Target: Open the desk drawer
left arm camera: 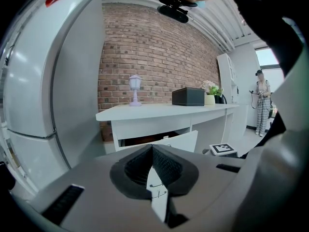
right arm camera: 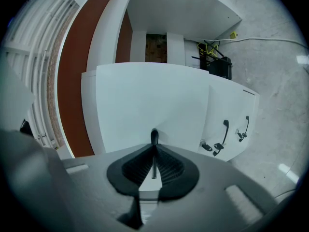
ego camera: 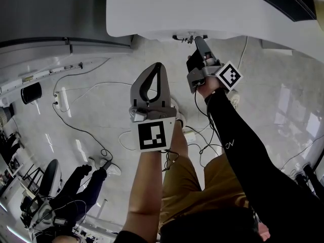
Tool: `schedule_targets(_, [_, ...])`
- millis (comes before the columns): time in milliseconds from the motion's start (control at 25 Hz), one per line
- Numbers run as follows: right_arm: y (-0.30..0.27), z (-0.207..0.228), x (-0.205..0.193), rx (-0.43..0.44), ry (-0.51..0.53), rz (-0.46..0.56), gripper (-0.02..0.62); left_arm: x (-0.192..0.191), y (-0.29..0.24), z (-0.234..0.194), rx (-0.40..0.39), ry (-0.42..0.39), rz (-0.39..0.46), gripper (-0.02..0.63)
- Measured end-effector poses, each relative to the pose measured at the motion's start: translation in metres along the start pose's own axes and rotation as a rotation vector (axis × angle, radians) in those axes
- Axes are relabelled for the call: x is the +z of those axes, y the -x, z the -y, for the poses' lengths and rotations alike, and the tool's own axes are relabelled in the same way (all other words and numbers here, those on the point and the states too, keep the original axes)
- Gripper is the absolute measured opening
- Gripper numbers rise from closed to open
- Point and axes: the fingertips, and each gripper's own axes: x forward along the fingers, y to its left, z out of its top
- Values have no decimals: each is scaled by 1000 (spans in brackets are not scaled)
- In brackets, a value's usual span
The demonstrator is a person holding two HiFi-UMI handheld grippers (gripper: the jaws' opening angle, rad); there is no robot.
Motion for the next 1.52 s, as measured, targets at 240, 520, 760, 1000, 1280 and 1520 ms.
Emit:
schedule_targets(240, [2, -2, 0, 3, -1, 5, 25, -4, 3, 6, -7, 15, -1, 9])
schedule_targets(520, [1, -2, -4, -2, -8, 8, 25, -4, 3, 6, -9, 20, 0, 9])
schedule_targets(760, [9, -3, 3, 8, -8, 6, 25, -4, 5, 18, -8, 22, 2, 9])
schedule_targets(1000, [3, -5, -3, 6, -3, 2, 25, -4, 4, 7, -12, 20, -3, 9])
schedule_targets(1280, [9, -6, -5, 11, -5, -3, 25, -3, 1, 7, -12, 22, -3, 9])
schedule_targets(1520, [16, -2, -10, 3, -4, -6, 25, -7, 3, 7, -10, 22, -6, 9])
